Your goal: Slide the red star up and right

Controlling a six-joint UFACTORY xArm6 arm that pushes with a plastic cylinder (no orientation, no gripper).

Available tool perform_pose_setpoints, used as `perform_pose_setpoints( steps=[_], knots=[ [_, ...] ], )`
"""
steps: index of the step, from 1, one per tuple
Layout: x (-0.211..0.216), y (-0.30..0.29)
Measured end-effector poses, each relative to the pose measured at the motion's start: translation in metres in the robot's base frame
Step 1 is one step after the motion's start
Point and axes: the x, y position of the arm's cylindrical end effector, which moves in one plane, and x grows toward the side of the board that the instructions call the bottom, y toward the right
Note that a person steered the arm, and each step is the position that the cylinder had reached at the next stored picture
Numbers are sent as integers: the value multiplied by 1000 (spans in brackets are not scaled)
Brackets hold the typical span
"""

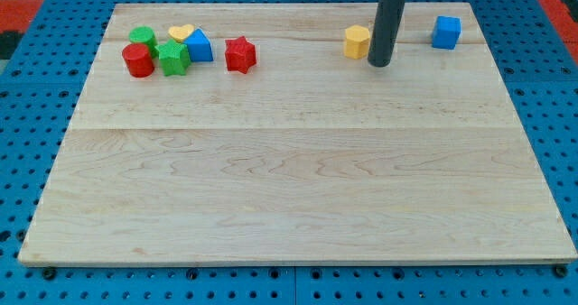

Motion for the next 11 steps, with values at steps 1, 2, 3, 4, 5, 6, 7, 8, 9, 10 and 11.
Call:
perform_pose_setpoints(
  steps=[1,2,3,4,5,6,7,8,9,10,11],
  knots=[
    [-28,0],
    [-57,3],
    [-10,2],
    [13,-64],
    [-3,-129],
    [7,-156],
    [32,-188],
    [3,-193],
    [-38,-161],
    [-26,-166],
    [-27,-223]
  ],
)
